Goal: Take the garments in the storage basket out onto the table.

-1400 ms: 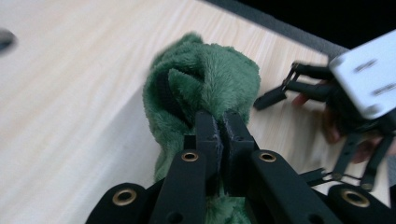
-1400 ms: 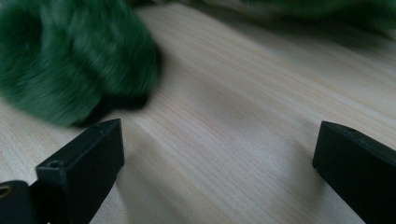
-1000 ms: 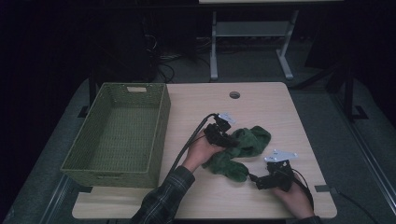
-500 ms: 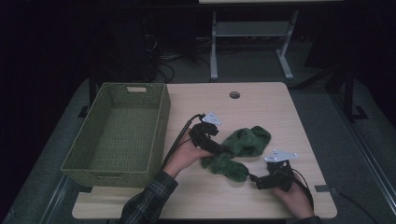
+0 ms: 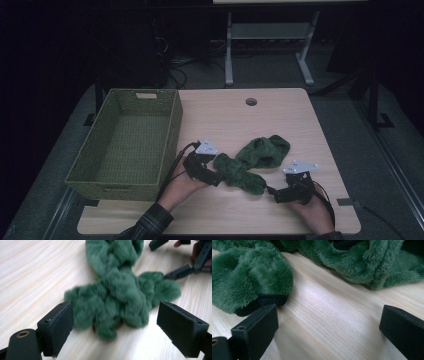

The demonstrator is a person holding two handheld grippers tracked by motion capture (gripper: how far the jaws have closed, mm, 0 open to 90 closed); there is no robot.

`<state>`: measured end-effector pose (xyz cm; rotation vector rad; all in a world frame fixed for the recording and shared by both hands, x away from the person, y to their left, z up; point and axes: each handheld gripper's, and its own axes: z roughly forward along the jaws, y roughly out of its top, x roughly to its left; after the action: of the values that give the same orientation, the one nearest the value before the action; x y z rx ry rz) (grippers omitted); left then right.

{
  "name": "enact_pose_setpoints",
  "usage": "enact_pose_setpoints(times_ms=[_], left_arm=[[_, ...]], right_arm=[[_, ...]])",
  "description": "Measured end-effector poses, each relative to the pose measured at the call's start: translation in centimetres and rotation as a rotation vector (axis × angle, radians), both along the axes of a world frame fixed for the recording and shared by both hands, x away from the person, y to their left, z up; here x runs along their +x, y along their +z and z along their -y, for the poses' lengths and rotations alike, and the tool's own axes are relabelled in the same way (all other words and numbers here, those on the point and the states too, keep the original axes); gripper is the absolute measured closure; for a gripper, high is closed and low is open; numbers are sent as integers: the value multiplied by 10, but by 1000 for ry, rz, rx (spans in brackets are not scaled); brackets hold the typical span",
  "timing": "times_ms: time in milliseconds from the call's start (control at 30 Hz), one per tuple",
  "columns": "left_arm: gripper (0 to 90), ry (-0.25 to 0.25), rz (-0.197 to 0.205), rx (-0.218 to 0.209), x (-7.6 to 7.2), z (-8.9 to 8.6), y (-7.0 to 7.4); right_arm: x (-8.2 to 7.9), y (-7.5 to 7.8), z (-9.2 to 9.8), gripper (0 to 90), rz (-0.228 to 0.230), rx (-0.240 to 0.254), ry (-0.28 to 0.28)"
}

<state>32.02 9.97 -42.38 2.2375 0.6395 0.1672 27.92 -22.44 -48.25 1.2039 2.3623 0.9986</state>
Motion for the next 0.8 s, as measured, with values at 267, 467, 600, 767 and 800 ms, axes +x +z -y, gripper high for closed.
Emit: enact_pose_setpoints(times_ms=[267,467,600,767,800], left_arm=[[131,1,-18,47,-24,-12,-26],[128,-7,-29,78,-30,-15,-39],[127,-1,-9,86,-33,-16,-47],[126,0,54,68,-34,-21,-53],[126,-3,59,61,-34,-21,-53]], right_arm=[[-1,1,1,25,-9,-1,4],[-2,5,3,82,-25,-16,9],[-3,12,6,134,-1,-28,6],[-1,21,10,142,12,-1,2],[-1,23,12,144,13,8,2]])
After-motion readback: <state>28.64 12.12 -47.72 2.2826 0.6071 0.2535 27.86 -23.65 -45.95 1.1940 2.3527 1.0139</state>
